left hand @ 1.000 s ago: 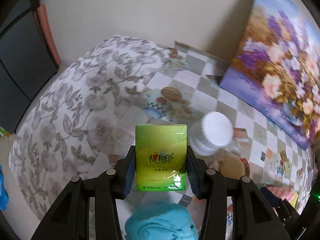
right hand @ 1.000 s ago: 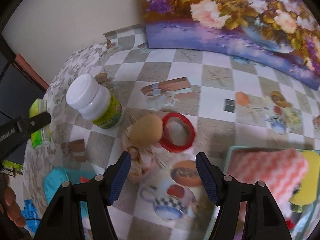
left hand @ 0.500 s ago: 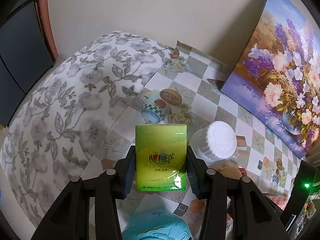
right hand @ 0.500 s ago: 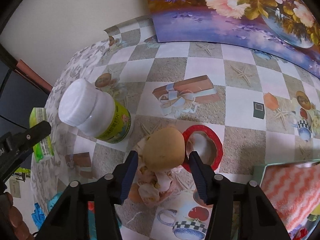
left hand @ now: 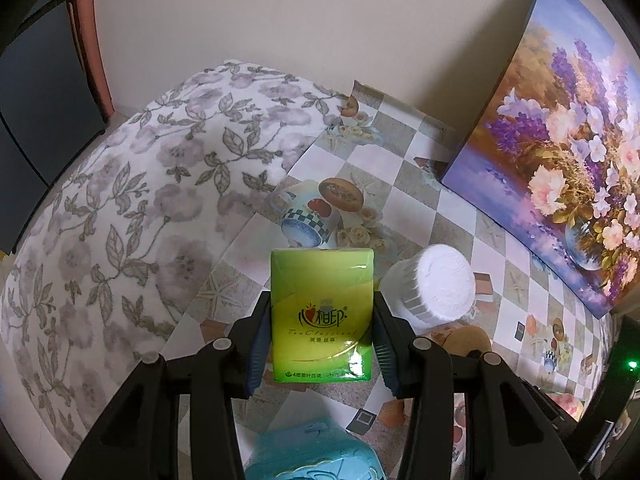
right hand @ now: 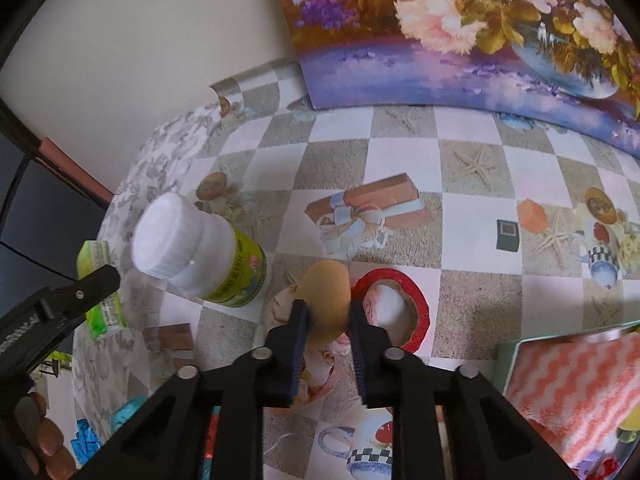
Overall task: Organize soft objects
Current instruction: 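Lift the green tissue pack with the left gripper while the right gripper grasps the tan round puff, then carry the tissue pack and puff over the tray and open both grippers, then move both grippers back to the pile toward the pink floral cloth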
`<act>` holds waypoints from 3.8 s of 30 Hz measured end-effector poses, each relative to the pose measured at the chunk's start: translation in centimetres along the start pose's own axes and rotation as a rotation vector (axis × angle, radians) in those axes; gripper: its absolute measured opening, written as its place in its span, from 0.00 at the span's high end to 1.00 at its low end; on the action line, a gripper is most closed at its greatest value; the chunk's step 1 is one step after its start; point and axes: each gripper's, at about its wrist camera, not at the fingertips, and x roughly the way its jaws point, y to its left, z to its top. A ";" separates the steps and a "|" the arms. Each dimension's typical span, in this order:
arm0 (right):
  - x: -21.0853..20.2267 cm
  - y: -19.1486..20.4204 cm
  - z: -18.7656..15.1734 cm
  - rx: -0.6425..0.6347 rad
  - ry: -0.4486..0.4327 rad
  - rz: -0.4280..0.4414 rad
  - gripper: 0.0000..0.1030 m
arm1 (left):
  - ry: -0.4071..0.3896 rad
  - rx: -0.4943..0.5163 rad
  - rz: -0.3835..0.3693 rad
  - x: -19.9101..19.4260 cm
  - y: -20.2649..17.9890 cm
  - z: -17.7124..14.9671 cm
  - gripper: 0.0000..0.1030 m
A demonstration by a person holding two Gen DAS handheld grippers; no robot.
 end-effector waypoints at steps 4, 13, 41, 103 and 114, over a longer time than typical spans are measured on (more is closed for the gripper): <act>-1.7 -0.1 -0.3 0.004 -0.023 0.022 0.83 | -0.016 0.011 0.000 -0.9 -0.3 0.1 0.53; -7.3 -1.7 -2.0 0.030 -0.072 0.029 0.84 | -0.059 0.089 -0.009 -4.7 -2.9 -1.0 0.53; -17.9 -17.1 -13.0 0.331 -0.070 -0.117 0.84 | 0.036 0.577 -0.271 -10.5 -19.6 -15.9 0.53; -15.9 -16.6 -10.3 0.161 -0.094 -0.271 0.00 | 0.138 0.325 -0.009 -1.1 -14.4 -10.3 0.13; -14.0 -10.6 -5.4 0.049 -0.142 -0.188 0.00 | 0.137 0.211 0.041 0.8 -10.1 -6.3 0.13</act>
